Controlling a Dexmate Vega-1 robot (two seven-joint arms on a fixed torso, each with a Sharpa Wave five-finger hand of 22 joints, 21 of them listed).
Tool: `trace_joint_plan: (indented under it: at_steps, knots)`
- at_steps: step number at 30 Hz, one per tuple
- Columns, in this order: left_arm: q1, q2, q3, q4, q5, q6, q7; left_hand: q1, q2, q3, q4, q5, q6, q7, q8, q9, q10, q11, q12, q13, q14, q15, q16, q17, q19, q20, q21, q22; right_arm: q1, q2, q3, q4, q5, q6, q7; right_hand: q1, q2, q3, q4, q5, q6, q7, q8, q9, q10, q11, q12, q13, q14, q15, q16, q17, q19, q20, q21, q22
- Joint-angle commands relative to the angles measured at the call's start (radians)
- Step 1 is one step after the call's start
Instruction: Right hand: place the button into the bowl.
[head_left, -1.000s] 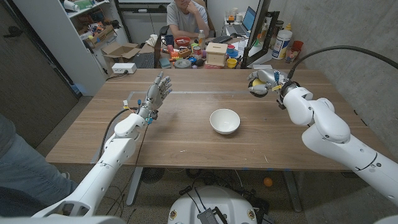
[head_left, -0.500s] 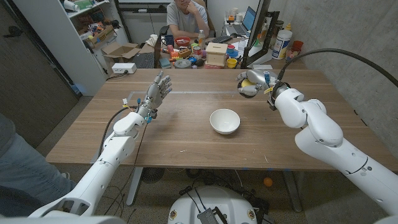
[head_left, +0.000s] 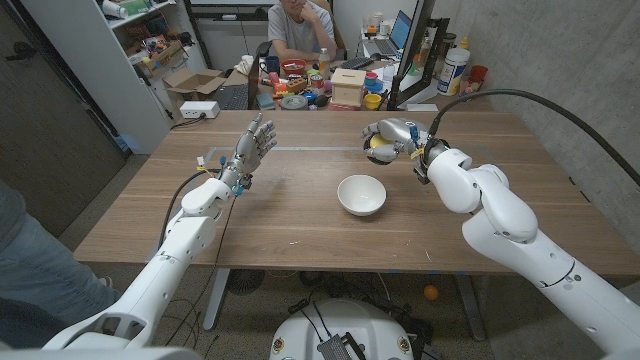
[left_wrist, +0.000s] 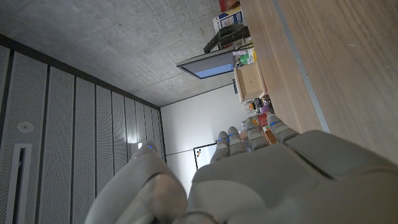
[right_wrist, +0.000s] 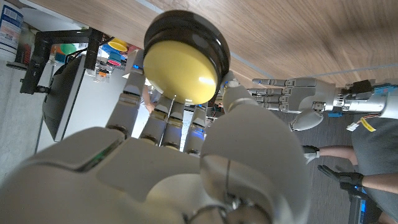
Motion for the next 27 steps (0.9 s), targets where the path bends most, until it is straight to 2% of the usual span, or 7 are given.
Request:
trace_joint_plan:
  at_steps: [1,11,27]
  knots:
    - [-0.013,-0.010,-0.007,0.018,0.003,-0.010,-0.017,0.003,0.006,-0.002,-0.002,0.005,0.003,0.004,0.006,0.004,-0.001,0.005,0.008,0.000,-0.010,-0.005,0.003,0.002,0.004,0.009,0.007,0.002,0.006,0.086,-0.038,0.046,-0.008,0.068,0.014,0.024,0.025,0.024,0.011,0.008,0.011,0.003,-0.003,0.004,0.012,0.000,0.001,0.002,0.019,-0.014,0.007,0.004,0.078,-0.080,-0.003,0.001]
    - [-0.022,-0.015,-0.008,0.033,0.007,-0.003,-0.022,0.004,0.007,-0.003,-0.002,0.005,0.004,0.004,0.006,0.004,-0.001,0.004,0.008,0.000,-0.009,-0.004,0.004,0.002,0.004,0.009,0.007,0.002,0.022,0.131,-0.068,0.117,0.003,0.104,0.010,0.025,0.029,0.027,0.012,0.010,0.016,0.003,-0.004,0.004,0.019,-0.004,0.000,0.002,0.033,-0.016,0.011,0.005,0.080,-0.080,-0.004,0.001]
    - [-0.033,-0.022,-0.009,0.040,0.020,-0.001,-0.019,0.006,0.009,-0.005,-0.003,0.004,0.004,0.003,0.005,0.004,-0.001,0.003,0.008,0.000,-0.009,-0.004,0.004,0.002,0.004,0.009,0.006,0.002,-0.005,0.144,-0.073,0.150,0.039,0.106,0.000,0.020,0.031,0.026,0.016,0.012,0.019,0.006,-0.006,0.004,0.022,-0.003,-0.002,0.002,0.035,-0.016,0.009,0.006,0.081,-0.081,-0.005,0.002]
